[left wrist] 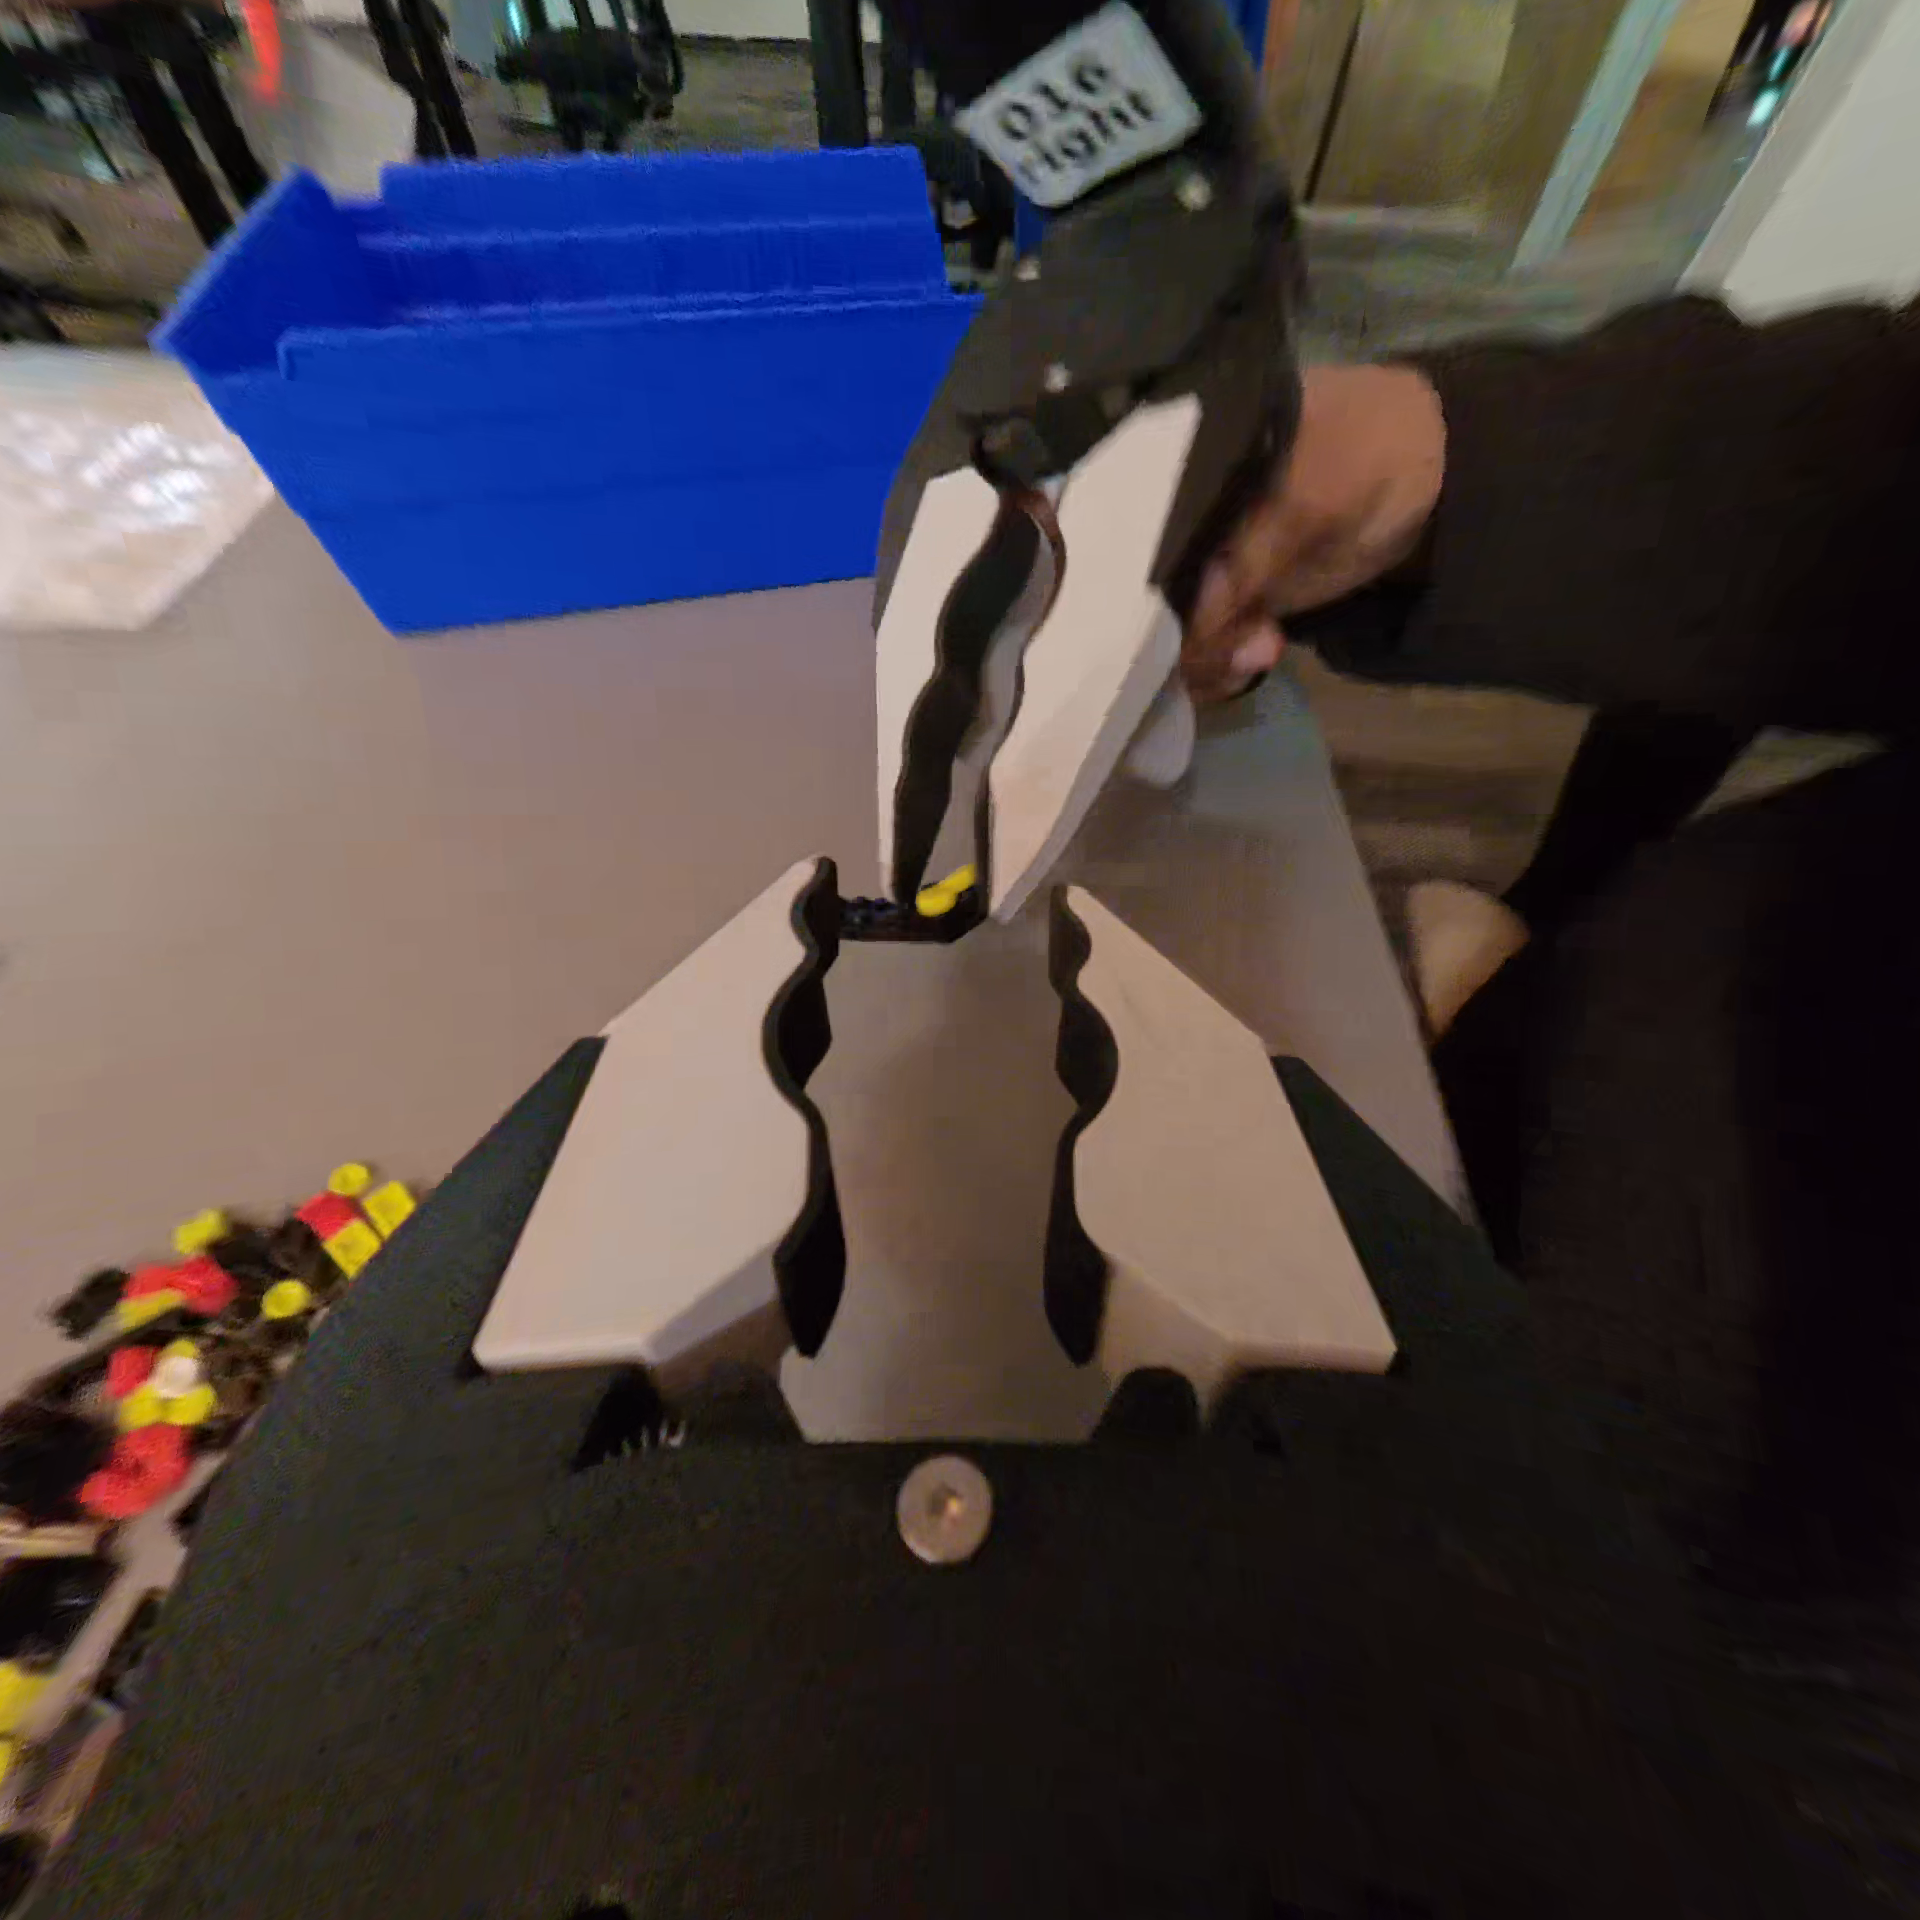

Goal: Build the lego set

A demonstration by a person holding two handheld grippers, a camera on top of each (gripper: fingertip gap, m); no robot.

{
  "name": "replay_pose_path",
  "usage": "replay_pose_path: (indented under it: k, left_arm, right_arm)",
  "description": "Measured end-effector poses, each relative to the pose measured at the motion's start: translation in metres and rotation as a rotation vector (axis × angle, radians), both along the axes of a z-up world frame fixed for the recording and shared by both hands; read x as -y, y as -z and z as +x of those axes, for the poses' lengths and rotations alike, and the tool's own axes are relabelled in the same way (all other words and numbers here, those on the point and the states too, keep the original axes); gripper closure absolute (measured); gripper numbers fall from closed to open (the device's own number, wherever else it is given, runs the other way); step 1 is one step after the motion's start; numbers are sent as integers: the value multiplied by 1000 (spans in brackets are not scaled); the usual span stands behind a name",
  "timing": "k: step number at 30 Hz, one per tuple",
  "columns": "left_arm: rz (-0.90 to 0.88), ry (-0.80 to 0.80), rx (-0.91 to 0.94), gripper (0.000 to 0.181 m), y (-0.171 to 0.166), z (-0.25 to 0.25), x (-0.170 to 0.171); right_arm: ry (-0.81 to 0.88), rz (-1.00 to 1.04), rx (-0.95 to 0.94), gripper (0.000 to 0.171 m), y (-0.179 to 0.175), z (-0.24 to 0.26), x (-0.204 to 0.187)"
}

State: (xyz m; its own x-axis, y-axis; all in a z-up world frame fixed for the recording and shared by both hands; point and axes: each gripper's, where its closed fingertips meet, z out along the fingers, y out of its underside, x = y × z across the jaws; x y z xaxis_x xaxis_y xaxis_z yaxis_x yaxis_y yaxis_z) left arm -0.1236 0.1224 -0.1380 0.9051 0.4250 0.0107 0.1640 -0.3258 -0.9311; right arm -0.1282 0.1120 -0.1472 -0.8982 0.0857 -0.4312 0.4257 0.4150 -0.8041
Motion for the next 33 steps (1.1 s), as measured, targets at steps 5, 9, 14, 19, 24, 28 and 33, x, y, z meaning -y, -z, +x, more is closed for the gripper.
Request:
replay_pose_path:
  k: [5, 9, 14, 19, 24, 28, 33]
  left_arm:
    - [-26, 67, -70, 146, 0, 16, -12]
    - [8, 69, -108, 164, -10, 19, -14]
    - [58, 58, -96, 167, -18, 18, -12]
    - [178, 37, -3, 168, -30, 13, -10]
    - [337, 37, 109, 170, -46, 10, -7]
    - [390, 44, 137, 171, -52, 10, -6]
    - [448, 49, 135, 175, -61, 10, -1]
  right_arm:
    - [-118, -175, 257, 151, -29, 21, -4]
    - [-165, -202, 352, 151, -34, 30, -5]
    - [-171, -275, 456, 150, -44, 28, -5]
    - [-176, -363, 467, 136, -59, 27, -5]
    - [-156, -408, 353, 138, -70, 25, -4]
    - [-116, -390, 215, 149, -70, 21, -2]
    - [-21, -416, 37, 147, -81, 9, -7]
